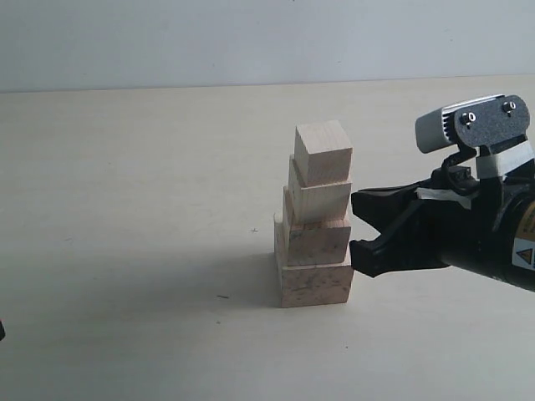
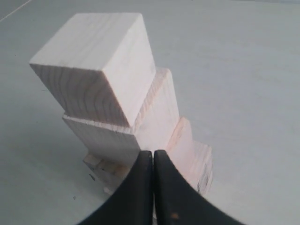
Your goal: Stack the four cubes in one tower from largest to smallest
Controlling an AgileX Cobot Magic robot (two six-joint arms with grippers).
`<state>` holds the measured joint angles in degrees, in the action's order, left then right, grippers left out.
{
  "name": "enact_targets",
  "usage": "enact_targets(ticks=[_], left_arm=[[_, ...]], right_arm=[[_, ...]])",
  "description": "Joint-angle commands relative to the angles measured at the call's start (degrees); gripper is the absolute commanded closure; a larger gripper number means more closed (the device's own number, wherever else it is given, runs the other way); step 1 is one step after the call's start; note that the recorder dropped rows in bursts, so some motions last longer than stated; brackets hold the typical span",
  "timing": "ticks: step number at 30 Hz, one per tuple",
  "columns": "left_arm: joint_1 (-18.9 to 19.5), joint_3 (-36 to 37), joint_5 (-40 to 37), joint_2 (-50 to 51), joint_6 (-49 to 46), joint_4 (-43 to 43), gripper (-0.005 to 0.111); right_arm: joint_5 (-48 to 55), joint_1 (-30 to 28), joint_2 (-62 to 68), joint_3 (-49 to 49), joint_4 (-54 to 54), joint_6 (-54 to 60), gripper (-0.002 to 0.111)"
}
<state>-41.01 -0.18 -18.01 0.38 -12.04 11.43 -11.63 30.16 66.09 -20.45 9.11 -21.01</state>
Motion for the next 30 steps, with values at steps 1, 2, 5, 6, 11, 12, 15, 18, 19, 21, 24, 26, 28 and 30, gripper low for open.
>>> enact_targets(ticks=[1,2,5,6,11,12,15,18,19,21,24,26,28,30], left_arm=[[0.1,0.2,0.1,-0.4,0.0,-0.1,0.107],[0.1,0.2,0.1,-0.4,0.0,-0.1,0.107],[0.1,0.2,0.1,-0.4,0.0,-0.1,0.107],[0.1,0.2,0.1,-0.4,0.0,-0.1,0.107],[0.1,0.2,0.1,-0.4,0.0,-0.1,0.107],[0.1,0.2,0.1,-0.4,0.0,-0.1,0.107],[0.1,0.2,0.1,-0.4,0.0,-0.1,0.107],[0.1,0.2,0.1,-0.4,0.0,-0.1,0.107],[0.1,0.2,0.1,-0.4,0.0,-0.1,0.107],[0.1,0.2,0.1,-0.4,0.0,-0.1,0.107],[0.1,0.2,0.1,-0.4,0.0,-0.1,0.107],[0.1,0.2,0.1,-0.4,0.0,-0.1,0.107],[0.1,0.2,0.1,-0.4,0.0,-0.1,0.107],[0.1,0.2,0.1,-0.4,0.0,-0.1,0.107]], right_arm=[[-0.9,-0.2,0.1,0.1,1.1,-0.2,0.108],[-0.9,0.2,0.1,0.1,1.3,-0.3,0.108],[-0.9,2.0,0.1,0.1,2.5,-0.3,0.108],[-0.8,2.5,0.1,0.1,2.5,-0.2,0.108],[-0.4,2.5,0.0,0.1,1.8,-0.2,0.108],[-0.3,2.5,-0.1,0.1,1.8,-0.2,0.108],[0.4,2.5,0.0,0.1,1.8,-0.1,0.108],[2.1,2.2,0.0,0.1,1.2,0.2,0.108],[2.2,1.7,0.0,0.1,1.2,0.2,0.108],[2.0,0.1,-0.1,0.1,1.2,0.2,0.108],[1.5,-1.0,-0.1,0.1,1.2,0.1,0.108],[1.2,-1.0,-0.1,0.1,1.2,0.1,0.108],[0.4,-1.0,-0.1,0.1,1.2,0.1,0.108],[-0.9,-1.0,-0.1,0.1,0.9,0.1,0.108]])
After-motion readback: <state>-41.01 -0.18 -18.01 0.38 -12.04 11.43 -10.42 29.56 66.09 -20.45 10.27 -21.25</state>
